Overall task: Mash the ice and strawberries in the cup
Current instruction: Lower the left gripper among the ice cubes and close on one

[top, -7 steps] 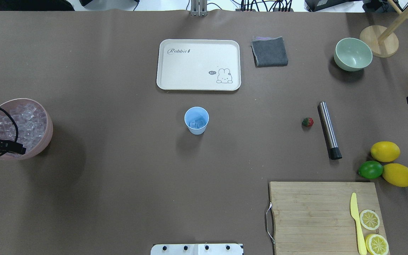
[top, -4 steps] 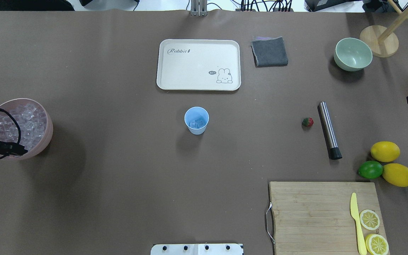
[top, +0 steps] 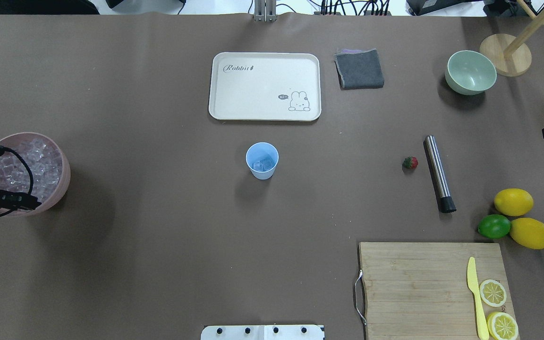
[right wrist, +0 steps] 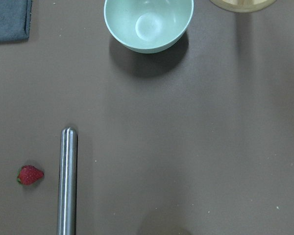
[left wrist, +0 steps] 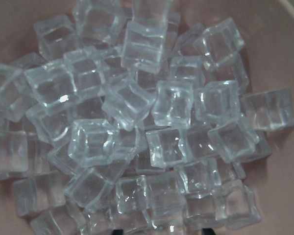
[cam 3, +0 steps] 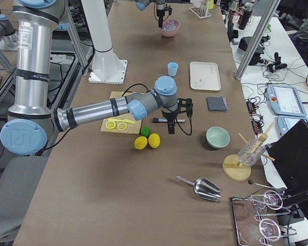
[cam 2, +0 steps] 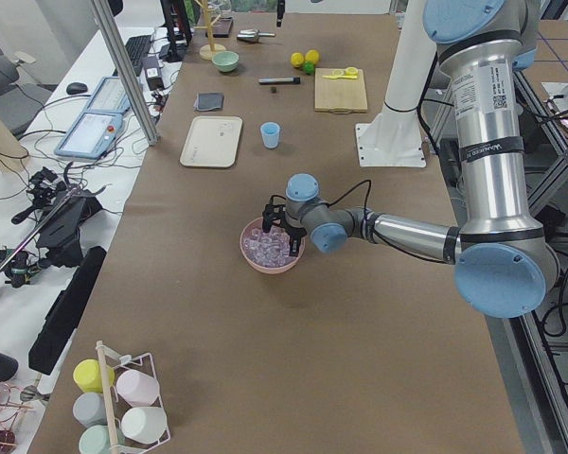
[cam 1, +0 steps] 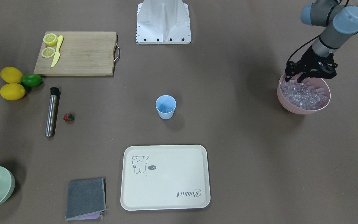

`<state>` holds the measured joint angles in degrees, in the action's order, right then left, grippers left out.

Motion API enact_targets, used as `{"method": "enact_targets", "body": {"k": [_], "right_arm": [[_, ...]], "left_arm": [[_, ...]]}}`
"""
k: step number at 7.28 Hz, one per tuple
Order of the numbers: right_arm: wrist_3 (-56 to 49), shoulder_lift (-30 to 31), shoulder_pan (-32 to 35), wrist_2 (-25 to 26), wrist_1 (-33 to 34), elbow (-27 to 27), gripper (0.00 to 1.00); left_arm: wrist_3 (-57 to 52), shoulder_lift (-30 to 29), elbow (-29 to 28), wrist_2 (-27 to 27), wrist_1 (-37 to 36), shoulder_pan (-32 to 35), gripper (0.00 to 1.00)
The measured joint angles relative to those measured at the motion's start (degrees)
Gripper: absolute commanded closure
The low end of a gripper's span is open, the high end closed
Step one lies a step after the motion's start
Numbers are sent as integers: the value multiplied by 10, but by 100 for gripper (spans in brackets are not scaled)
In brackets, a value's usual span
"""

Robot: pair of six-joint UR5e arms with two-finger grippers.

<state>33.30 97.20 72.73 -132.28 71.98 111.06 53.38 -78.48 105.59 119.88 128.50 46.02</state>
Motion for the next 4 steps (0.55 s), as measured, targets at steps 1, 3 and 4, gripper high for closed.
{"method": "enact_targets", "body": {"k": [1,3,4], "right_arm": [[0,0,0,0,0,0,0],[0,0,0,0,0,0,0],[0,0,0,0,0,0,0]], "left_arm": [[0,0,0,0,0,0,53],[-1,-2,0,-1,3,-1,53],[-2,-2,-2,-1,6,-1,53]]}}
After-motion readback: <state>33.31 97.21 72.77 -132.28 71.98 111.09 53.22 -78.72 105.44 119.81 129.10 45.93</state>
